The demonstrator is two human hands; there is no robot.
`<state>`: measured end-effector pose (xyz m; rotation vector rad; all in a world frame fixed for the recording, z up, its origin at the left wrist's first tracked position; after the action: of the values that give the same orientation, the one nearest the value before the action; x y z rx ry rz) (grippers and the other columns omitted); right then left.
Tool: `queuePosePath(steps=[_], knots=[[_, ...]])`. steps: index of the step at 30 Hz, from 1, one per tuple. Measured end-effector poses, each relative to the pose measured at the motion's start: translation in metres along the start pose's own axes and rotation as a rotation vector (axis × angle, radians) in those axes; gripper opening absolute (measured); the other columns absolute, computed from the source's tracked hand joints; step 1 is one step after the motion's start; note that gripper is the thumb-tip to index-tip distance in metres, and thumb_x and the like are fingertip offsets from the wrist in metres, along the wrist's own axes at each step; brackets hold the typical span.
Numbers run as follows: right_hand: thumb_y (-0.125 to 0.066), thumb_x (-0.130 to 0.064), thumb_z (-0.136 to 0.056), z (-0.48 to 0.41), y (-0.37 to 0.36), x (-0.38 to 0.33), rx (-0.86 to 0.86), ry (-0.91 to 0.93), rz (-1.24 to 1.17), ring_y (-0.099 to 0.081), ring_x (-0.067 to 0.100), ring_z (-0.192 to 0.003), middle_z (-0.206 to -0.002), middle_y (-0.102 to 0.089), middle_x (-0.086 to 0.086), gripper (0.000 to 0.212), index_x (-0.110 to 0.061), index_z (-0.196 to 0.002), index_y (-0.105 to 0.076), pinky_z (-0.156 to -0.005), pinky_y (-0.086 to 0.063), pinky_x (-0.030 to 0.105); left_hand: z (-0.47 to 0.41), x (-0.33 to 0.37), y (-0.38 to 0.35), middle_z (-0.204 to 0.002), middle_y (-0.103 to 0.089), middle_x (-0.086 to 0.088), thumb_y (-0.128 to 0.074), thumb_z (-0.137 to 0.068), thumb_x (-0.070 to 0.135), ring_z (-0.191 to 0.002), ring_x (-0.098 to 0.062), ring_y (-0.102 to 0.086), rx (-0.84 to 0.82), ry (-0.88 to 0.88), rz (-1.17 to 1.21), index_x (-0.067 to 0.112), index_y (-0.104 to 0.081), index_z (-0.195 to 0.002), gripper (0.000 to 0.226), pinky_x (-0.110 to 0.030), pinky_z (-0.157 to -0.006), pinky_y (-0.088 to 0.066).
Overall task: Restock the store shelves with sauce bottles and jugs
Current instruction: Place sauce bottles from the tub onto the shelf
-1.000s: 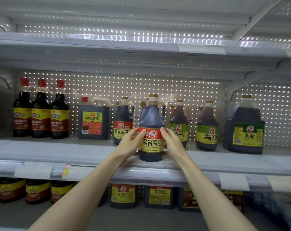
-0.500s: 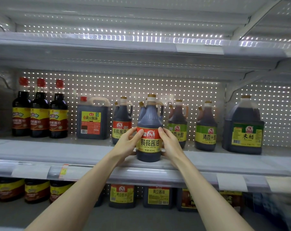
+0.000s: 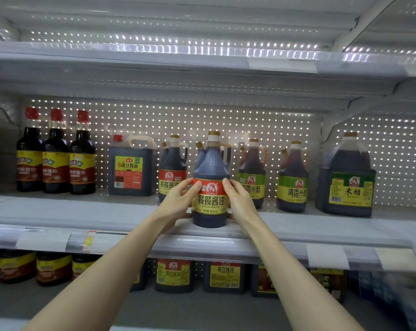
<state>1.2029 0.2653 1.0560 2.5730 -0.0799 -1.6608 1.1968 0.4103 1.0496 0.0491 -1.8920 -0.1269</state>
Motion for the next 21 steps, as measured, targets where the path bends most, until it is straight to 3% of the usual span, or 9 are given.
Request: queuePosePath(steps=[5, 8, 11, 14, 17, 19, 21], knots=[[-0.043, -0.039, -0.100, 0.003, 0.005, -0.006, 0.005, 0.006, -0.010, -0.053, 0.017, -0.117, -0.132, -0.055, 0.000, 0.046, -0.019, -0.141, -0.042, -0.087, -0.047, 0.031, 0.006, 0.007, 0.006, -0.135, -0.053, -0.007, -0.050, -0.095, 0.038, -0.120, -0.025, -0.054, 0.028, -0.014, -0.024, 0.019, -0.035, -0.145, 0.056, -0.045, -0.096, -0.048], [-0.046, -0.039, -0.099, 0.010, 0.015, -0.022, 0.036, 0.057, 0.003, -0.049, 0.011, -0.112, -0.139, -0.050, 0.000, 0.051, -0.019, -0.145, -0.038, -0.075, -0.043, 0.022, 0.016, 0.021, 0.016, -0.134, -0.054, -0.007, -0.051, -0.094, 0.041, -0.113, -0.020, -0.056, 0.087, -0.069, -0.076, 0.018, -0.037, -0.143, 0.056, -0.036, -0.088, -0.050], [-0.049, -0.038, -0.098, 0.019, 0.022, -0.041, 0.037, 0.136, 0.058, -0.046, 0.009, -0.111, -0.141, -0.046, 0.002, 0.053, -0.017, -0.145, -0.037, -0.077, -0.042, 0.021, 0.029, 0.034, 0.026, -0.130, -0.055, -0.005, -0.052, -0.094, 0.040, -0.113, -0.019, -0.056, 0.133, -0.120, -0.125, 0.016, -0.041, -0.142, 0.054, -0.025, -0.077, -0.048], [-0.053, -0.038, -0.096, 0.030, 0.019, -0.064, 0.033, 0.231, 0.140, -0.048, 0.009, -0.109, -0.138, -0.049, 0.002, 0.052, -0.018, -0.142, -0.040, -0.068, -0.039, 0.013, 0.047, 0.049, 0.035, -0.127, -0.058, -0.003, -0.054, -0.092, 0.044, -0.114, -0.018, -0.057, 0.154, -0.178, -0.182, 0.020, -0.045, -0.138, 0.053, -0.032, -0.087, -0.051], [-0.056, -0.039, -0.094, 0.043, 0.011, -0.082, 0.036, 0.280, 0.149, -0.052, 0.010, -0.110, -0.129, -0.054, -0.001, 0.049, -0.019, -0.138, -0.045, -0.074, -0.044, 0.017, 0.071, 0.064, 0.045, -0.122, -0.061, 0.000, -0.057, -0.084, 0.053, -0.113, -0.015, -0.058, 0.159, -0.228, -0.220, 0.022, -0.045, -0.138, 0.063, -0.039, -0.098, -0.049], [-0.057, -0.041, -0.092, 0.052, 0.000, -0.093, 0.027, 0.302, 0.152, -0.053, 0.012, -0.113, -0.122, -0.056, -0.005, 0.048, -0.020, -0.134, -0.048, -0.088, -0.047, 0.026, 0.089, 0.075, 0.053, -0.118, -0.063, 0.004, -0.059, -0.075, 0.060, -0.112, -0.013, -0.059, 0.161, -0.258, -0.221, 0.022, -0.046, -0.138, 0.075, -0.036, -0.097, -0.049], [-0.058, -0.042, -0.092, 0.062, -0.018, -0.104, 0.000, 0.320, 0.141, -0.054, 0.010, -0.113, -0.117, -0.056, -0.010, 0.047, -0.020, -0.132, -0.050, -0.092, -0.045, 0.025, 0.109, 0.085, 0.066, -0.113, -0.063, 0.010, -0.060, -0.072, 0.058, -0.109, -0.009, -0.059, 0.170, -0.283, -0.225, 0.023, -0.047, -0.136, 0.074, -0.029, -0.091, -0.050]])
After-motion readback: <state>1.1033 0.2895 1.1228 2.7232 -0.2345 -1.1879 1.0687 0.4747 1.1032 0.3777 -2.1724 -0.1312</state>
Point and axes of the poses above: each hand's wrist, its own z-axis away from the middle knuckle, its own y-axis out of the back of the hand, x = y × z, the point moved 10 cm from there along -z, towards the middle knuckle
